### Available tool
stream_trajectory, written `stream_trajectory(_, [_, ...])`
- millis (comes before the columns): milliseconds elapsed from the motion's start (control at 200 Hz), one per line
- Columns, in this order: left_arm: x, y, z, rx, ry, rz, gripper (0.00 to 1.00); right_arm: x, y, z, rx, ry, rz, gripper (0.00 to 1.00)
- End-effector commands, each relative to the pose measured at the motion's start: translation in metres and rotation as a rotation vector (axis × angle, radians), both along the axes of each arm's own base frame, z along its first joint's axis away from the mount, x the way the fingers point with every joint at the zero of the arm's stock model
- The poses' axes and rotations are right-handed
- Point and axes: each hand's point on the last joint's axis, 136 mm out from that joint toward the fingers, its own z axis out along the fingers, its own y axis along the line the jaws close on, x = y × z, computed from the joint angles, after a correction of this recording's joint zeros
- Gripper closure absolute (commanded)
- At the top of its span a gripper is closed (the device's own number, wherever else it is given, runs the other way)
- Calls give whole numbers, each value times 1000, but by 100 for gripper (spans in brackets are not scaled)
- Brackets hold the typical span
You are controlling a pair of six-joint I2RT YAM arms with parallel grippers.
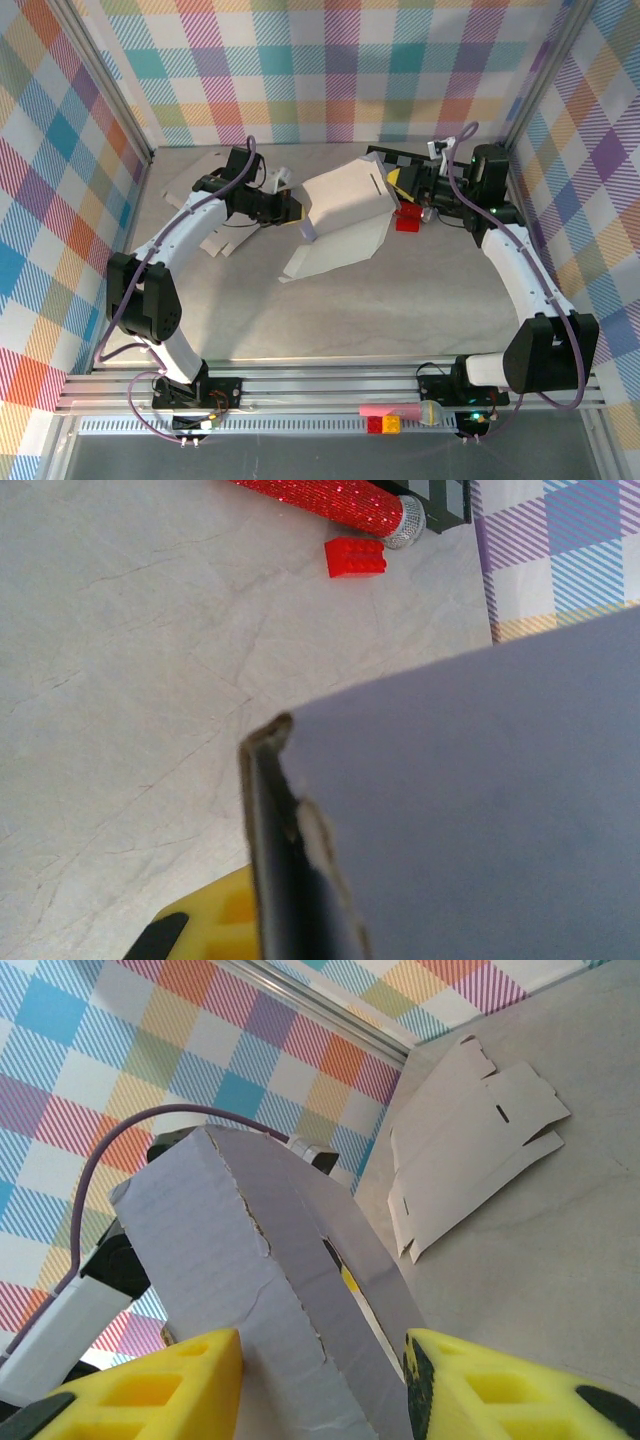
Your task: Fold the paper box
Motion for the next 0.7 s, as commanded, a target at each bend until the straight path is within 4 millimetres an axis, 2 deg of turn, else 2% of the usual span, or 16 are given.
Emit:
stream_trajectory(0, [6, -3, 15, -43, -19, -7, 100, -3, 5, 10, -30, -56, 23, 54])
stream_trajectory(355, [2, -2, 21, -49, -35, -19, 100, 2, 18, -1, -208, -97, -8, 54])
stream_trajectory(695, [0, -1, 22, -41, -41, -27, 100, 13, 15, -4, -349, -150, -74, 62])
